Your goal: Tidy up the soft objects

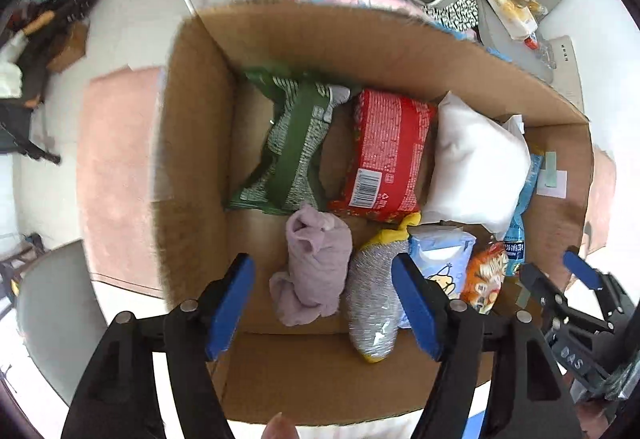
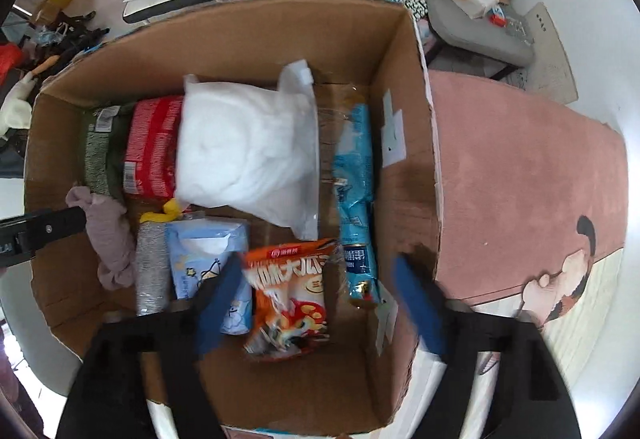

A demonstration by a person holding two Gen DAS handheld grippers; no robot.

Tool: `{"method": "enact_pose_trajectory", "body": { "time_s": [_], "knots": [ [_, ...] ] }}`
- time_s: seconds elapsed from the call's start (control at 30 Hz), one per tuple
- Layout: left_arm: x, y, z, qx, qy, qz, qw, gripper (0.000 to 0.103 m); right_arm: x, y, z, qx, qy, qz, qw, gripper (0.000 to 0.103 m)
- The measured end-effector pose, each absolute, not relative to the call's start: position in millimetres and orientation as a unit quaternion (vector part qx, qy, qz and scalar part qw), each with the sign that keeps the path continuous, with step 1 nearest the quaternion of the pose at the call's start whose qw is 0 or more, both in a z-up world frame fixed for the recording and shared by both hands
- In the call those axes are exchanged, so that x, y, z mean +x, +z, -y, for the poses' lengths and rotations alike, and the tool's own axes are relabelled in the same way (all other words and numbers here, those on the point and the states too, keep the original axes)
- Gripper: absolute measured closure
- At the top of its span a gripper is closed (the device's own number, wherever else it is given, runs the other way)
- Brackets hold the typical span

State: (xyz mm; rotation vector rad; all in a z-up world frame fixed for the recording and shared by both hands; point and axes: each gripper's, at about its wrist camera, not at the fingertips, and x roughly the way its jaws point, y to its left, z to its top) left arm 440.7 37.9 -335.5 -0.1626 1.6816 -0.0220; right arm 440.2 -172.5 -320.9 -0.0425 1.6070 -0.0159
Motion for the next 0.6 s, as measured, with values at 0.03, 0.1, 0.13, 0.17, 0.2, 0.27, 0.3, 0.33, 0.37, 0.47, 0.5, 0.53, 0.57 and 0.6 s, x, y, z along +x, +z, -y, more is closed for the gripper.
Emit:
{"method": "enact_pose_trajectory", "body": {
  "time_s": [0.03, 0.1, 0.13, 0.17, 0.2, 0.27, 0.3, 0.33, 0.37, 0.47, 0.5, 0.53, 0.57, 0.6],
  "knots": [
    [437.3, -330.7, -37.0, -0.069, -0.011, -0.739, 0.67, 0.021, 437.7, -318.6, 169.8, -0.019, -0.004, -0.719, 0.695, 0.011],
    [429.9, -324.3, -34.7, -0.057, -0.005, -0.731, 0.68, 0.007, 432.3, -315.5, 164.7, -0.015, 0.006, -0.721, 0.692, 0.006],
    [424.9, -323.0, -34.8, -0.053, 0.0, -0.728, 0.684, 0.007, 429.4, -315.4, 162.7, -0.014, 0.008, -0.722, 0.691, 0.002],
    [421.1, -322.5, -34.7, -0.055, 0.003, -0.728, 0.684, 0.006, 426.9, -316.0, 161.3, -0.015, 0.009, -0.724, 0.69, 0.0],
    [416.9, -323.1, -33.9, -0.059, 0.002, -0.728, 0.683, 0.004, 423.6, -316.8, 160.4, -0.016, 0.008, -0.727, 0.687, 0.0],
    [418.0, -328.5, -29.1, -0.065, 0.003, -0.729, 0.682, 0.004, 417.7, -316.7, 158.5, -0.015, 0.008, -0.728, 0.685, 0.0],
    [416.5, -329.0, -28.4, -0.062, 0.006, -0.727, 0.684, 0.003, 414.6, -316.7, 157.3, -0.016, 0.007, -0.729, 0.684, 0.0],
    [413.3, -330.1, -26.8, -0.056, 0.008, -0.725, 0.687, 0.003, 412.0, -317.0, 155.6, -0.019, 0.007, -0.73, 0.683, 0.0],
    [410.8, -331.2, -25.6, -0.05, 0.011, -0.724, 0.687, 0.003, 409.4, -317.5, 155.0, -0.021, 0.008, -0.73, 0.683, 0.0],
    [403.0, -335.8, -25.1, -0.049, 0.016, -0.73, 0.681, 0.003, 403.5, -318.3, 154.3, -0.021, 0.006, -0.73, 0.683, 0.0],
    [401.4, -337.0, -25.0, -0.051, 0.016, -0.732, 0.679, 0.003, 401.6, -318.7, 155.6, -0.016, 0.006, -0.729, 0.684, 0.0],
    [398.6, -337.9, -24.1, -0.054, 0.016, -0.732, 0.679, 0.003, 400.6, -319.4, 156.6, -0.014, 0.005, -0.73, 0.683, 0.0],
    [397.3, -337.9, -23.7, -0.054, 0.017, -0.732, 0.679, 0.003, 398.6, -319.8, 158.1, -0.014, 0.003, -0.731, 0.682, 0.0],
    [395.6, -336.8, -22.8, -0.054, 0.018, -0.732, 0.679, 0.003, 396.8, -319.4, 159.4, -0.014, 0.003, -0.731, 0.682, 0.0]
  ]
}}
